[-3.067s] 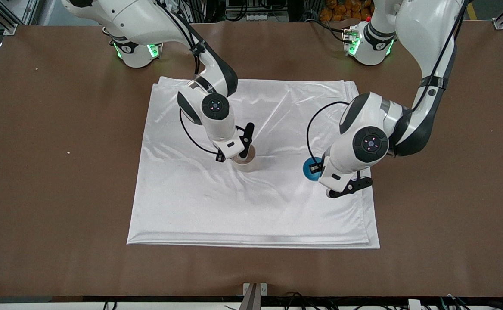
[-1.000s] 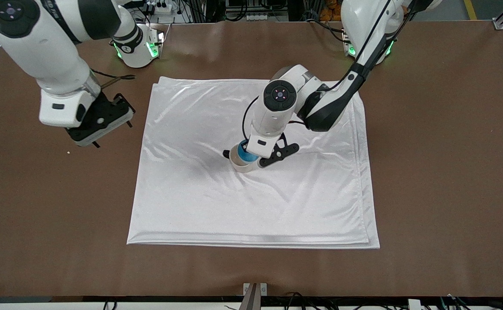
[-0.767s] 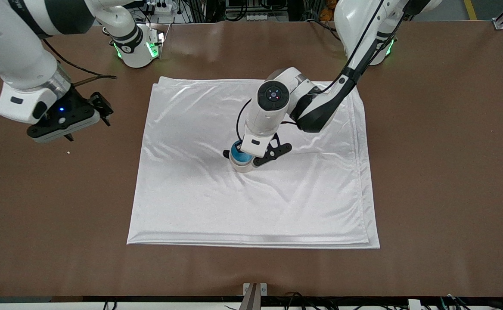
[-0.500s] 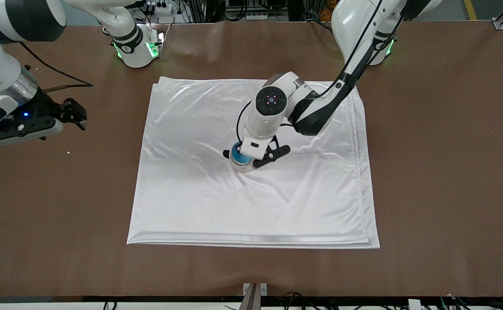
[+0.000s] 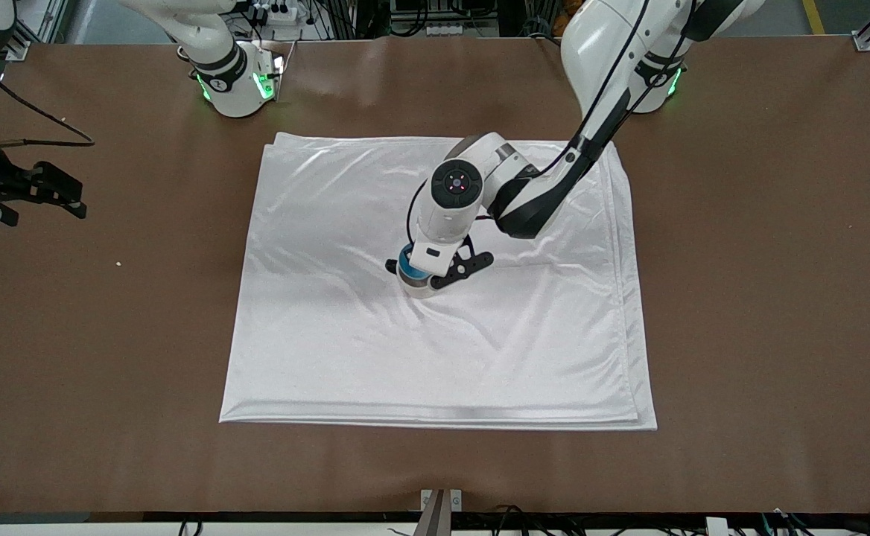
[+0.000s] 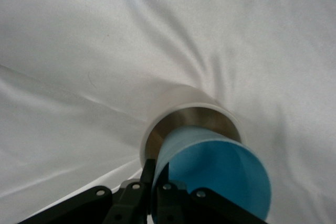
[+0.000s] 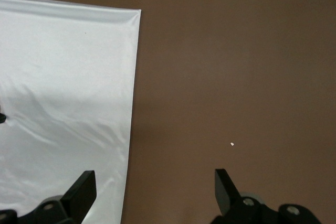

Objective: Place blue cup into white mug on cloth

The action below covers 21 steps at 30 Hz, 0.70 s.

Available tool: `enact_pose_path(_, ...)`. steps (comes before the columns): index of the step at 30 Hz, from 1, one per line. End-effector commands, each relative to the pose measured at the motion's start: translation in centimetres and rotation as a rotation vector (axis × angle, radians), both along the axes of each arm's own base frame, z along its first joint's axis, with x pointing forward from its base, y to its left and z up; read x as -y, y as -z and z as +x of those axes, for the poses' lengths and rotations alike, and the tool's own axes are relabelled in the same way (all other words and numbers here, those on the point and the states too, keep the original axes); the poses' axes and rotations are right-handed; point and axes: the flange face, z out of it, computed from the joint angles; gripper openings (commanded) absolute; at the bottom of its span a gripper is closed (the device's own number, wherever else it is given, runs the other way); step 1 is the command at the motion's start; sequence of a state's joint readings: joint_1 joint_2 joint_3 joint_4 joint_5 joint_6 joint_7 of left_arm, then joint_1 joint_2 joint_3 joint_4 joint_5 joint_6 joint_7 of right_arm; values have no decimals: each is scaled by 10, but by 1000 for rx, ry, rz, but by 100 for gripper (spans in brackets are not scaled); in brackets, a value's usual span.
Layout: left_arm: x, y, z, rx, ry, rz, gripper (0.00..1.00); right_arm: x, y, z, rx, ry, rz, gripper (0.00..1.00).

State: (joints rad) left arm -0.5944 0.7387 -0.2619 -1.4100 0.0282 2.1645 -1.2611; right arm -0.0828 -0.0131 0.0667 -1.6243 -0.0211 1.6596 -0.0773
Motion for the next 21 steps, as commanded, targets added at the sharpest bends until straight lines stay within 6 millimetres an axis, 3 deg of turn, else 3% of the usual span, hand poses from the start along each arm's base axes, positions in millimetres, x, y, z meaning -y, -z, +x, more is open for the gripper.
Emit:
enact_pose_path(1,5,12,0,24,9,28,0,-5,-9,-5,7,101,16,100)
enact_pose_path(7,4,18,0,26,13,40,0,9,-13,-7,12,135,19,100)
enact_pose_path(12,1,18,3,28,5,44,0,10,-17,-7,22,175,17,100)
enact_pose_path(13,-1,19,5,28,-1,45,7,10,-18,-7,24,176,16,100)
enact_pose_path(17,-3,18,7,30,-6,46,71,12,-22,-6,33,179,16,100)
enact_pose_path(18,-2,18,7,30,-4,46,82,12,-23,-6,35,179,16,100)
enact_pose_path(21,-3,18,7,31,-3,46,99,13,-24,-7,38,181,16,100)
